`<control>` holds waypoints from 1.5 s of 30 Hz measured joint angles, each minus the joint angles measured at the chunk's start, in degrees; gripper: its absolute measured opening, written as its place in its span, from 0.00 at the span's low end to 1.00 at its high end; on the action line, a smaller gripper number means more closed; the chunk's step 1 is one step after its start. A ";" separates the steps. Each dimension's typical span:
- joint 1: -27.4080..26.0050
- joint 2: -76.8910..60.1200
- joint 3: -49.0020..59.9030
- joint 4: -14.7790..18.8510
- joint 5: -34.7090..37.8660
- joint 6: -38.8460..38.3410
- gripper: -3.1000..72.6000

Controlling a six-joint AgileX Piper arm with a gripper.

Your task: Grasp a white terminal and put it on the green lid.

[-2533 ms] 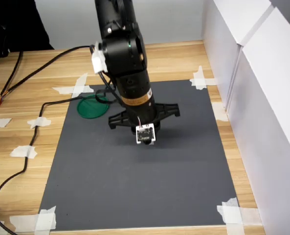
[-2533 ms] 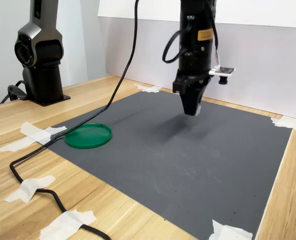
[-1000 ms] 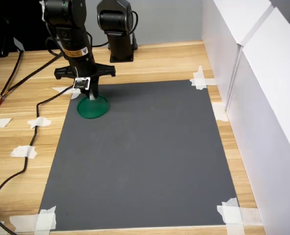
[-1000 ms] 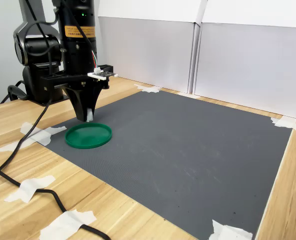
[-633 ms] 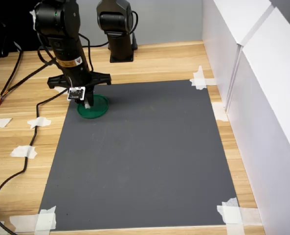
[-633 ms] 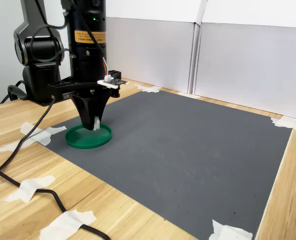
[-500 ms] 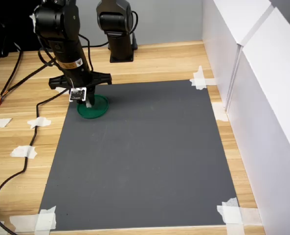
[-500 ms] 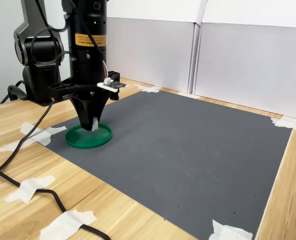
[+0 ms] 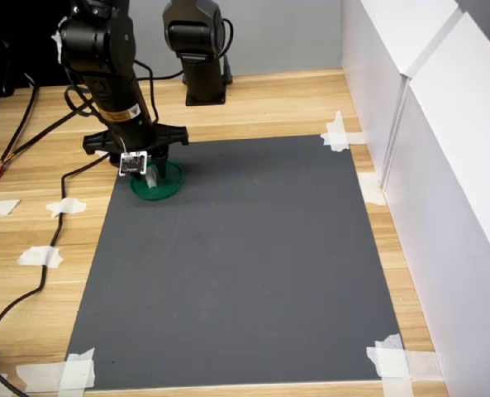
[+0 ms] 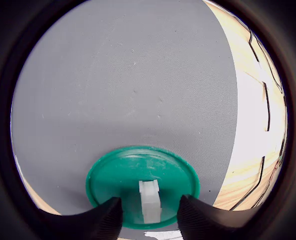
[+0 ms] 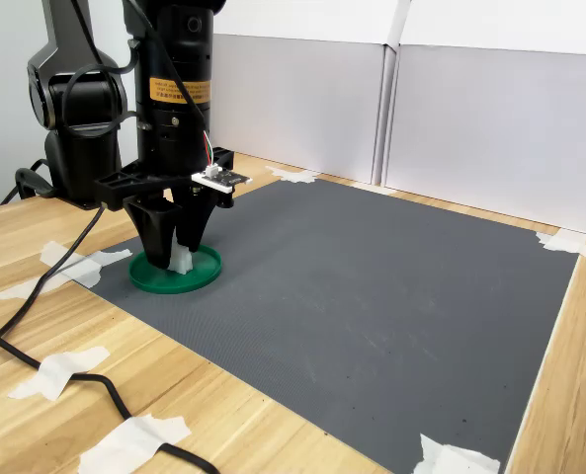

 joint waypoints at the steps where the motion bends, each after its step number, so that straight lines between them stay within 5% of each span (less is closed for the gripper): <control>1: 0.00 -0.15 0.00 -0.25 0.24 0.00 0.71; 8: 0.00 -7.30 0.00 -0.55 0.95 0.09 0.75; 12: 0.00 -15.19 0.00 -0.21 1.31 0.16 0.67; 19: 0.00 -29.21 4.58 1.62 0.83 2.32 0.24; 24: 0.00 -43.45 14.24 3.98 -10.15 9.53 0.04; 34: 0.00 -68.29 33.18 6.52 -36.09 15.21 0.02; 45: 0.36 -83.14 46.40 6.79 -39.16 15.79 0.02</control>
